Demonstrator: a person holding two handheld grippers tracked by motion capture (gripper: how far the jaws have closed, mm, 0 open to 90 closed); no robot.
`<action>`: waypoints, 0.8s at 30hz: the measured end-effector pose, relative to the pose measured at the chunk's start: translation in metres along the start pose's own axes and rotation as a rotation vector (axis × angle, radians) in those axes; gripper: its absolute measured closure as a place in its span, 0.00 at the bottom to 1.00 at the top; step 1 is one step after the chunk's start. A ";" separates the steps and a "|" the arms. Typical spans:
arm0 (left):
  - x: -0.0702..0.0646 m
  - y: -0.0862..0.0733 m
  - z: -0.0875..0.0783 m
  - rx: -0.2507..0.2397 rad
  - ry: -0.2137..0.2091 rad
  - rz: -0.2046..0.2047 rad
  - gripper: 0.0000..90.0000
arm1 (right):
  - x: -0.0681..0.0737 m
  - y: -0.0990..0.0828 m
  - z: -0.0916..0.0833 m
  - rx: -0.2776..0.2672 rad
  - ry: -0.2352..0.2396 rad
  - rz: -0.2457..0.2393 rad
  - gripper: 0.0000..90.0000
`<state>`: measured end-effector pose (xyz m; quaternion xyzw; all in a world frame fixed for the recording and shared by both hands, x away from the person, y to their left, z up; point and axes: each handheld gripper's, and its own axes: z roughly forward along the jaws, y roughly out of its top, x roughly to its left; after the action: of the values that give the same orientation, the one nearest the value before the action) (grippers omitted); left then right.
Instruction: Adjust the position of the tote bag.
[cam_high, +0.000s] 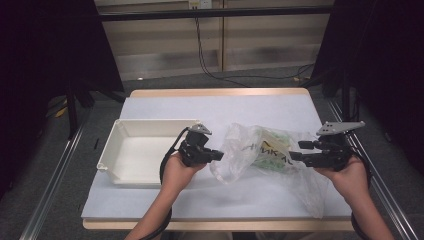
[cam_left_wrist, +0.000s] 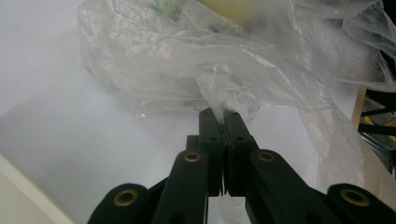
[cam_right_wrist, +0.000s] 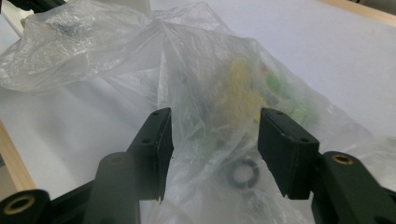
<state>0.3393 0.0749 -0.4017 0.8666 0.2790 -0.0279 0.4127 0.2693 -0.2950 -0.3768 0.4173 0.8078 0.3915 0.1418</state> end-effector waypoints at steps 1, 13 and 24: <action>0.000 0.000 0.000 0.002 0.000 -0.001 0.98 | 0.001 0.001 0.002 0.004 0.003 -0.004 0.51; 0.000 -0.002 0.000 -0.005 -0.001 -0.004 0.98 | 0.024 0.009 0.027 0.027 0.044 -0.061 0.45; 0.008 -0.007 -0.009 -0.014 0.029 -0.021 0.99 | 0.009 -0.005 0.033 0.053 0.022 -0.058 0.93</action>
<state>0.3411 0.0884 -0.4027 0.8610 0.2941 -0.0178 0.4146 0.2797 -0.2726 -0.4012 0.3929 0.8312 0.3701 0.1332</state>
